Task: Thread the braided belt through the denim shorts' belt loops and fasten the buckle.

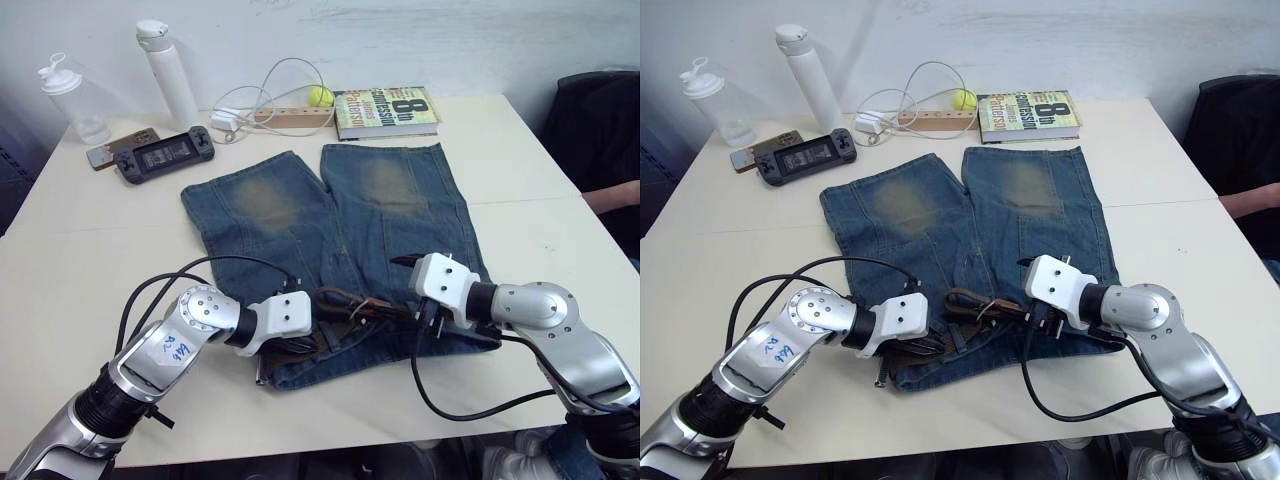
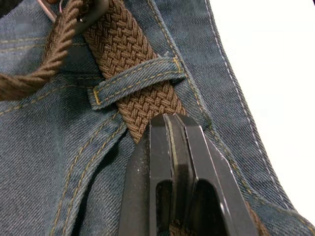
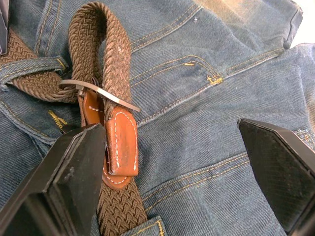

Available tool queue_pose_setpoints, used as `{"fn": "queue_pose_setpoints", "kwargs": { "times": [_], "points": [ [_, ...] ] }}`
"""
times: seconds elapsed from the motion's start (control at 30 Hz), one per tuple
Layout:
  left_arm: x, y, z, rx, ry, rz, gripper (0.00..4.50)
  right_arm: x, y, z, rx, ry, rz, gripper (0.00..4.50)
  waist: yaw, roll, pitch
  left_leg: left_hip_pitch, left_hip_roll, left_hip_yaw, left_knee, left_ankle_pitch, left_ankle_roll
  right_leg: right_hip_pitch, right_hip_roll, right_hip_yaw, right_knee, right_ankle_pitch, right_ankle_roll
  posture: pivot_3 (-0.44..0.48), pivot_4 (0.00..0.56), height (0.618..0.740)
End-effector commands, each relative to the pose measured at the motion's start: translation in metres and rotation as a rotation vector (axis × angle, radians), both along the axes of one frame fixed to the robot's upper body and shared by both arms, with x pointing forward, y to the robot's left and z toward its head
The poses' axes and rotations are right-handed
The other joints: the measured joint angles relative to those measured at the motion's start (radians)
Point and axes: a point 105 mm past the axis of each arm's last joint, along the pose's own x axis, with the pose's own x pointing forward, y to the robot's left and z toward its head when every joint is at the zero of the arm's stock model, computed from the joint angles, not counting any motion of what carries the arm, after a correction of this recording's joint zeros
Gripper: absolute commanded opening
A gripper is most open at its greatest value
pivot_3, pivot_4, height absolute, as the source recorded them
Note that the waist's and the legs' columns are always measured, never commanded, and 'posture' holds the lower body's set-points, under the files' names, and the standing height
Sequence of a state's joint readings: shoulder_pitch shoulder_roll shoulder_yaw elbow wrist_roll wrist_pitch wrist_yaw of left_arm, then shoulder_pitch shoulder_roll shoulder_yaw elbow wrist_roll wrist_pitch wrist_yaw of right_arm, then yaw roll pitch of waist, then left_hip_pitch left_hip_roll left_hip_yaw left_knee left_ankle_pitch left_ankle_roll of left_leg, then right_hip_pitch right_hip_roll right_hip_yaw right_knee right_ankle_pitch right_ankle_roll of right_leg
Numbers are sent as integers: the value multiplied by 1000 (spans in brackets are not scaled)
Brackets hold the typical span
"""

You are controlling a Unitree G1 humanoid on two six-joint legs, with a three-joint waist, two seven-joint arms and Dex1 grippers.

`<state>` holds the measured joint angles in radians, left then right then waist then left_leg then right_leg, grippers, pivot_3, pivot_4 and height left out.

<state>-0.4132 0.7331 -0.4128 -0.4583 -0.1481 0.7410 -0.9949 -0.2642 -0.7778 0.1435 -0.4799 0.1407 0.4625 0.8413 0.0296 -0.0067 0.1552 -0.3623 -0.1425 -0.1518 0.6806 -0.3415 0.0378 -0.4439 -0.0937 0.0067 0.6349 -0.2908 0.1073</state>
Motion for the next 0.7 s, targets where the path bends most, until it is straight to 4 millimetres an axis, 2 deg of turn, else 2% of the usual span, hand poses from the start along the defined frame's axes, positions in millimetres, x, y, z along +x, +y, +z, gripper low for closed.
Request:
{"fn": "queue_pose_setpoints", "kwargs": {
  "times": [0.03,0.2,0.27,0.33,0.43,0.47,0.57,0.7],
  "points": [
    [0,3,-7,19,30,26,72,0,6,-3,-33,-27,2,4500,0,0,0,0,0,0,0,0,0,0,0,0,0,0,0,0,150,740],
    [1,2,-7,12,31,30,72,6,3,-11,-100,-47,-19,4500,-1,0,0,0,0,0,0,0,0,0,0,0,0,0,0,0,150,740],
    [0,2,-7,13,31,29,0,7,0,-13,-109,-46,-29,4010,-1,0,0,0,0,0,0,0,0,0,0,0,0,0,0,0,150,740],
    [0,2,-7,12,32,30,0,7,-1,-13,-111,-44,-36,3306,-1,0,0,0,0,0,0,0,0,0,0,0,0,0,0,0,150,740],
    [-1,2,-8,12,35,31,0,5,-6,-13,-124,-50,-35,1870,0,0,0,0,0,0,0,0,0,0,0,0,0,0,0,0,150,740],
    [-1,2,-8,12,35,32,0,5,-6,-13,-126,-52,-35,1206,-1,0,0,0,0,0,0,0,0,0,0,0,0,0,0,0,150,740],
    [-3,3,-11,26,33,27,0,-1,-17,-16,-190,-89,-15,82,1,0,0,0,0,0,0,0,0,0,0,0,0,0,0,0,150,740],
    [-2,5,-13,36,30,27,0,-3,-31,-11,-227,-187,-2,30,5,0,0,0,0,0,-1,0,0,0,0,0,-1,0,0,0,150,740]
  ]
}}
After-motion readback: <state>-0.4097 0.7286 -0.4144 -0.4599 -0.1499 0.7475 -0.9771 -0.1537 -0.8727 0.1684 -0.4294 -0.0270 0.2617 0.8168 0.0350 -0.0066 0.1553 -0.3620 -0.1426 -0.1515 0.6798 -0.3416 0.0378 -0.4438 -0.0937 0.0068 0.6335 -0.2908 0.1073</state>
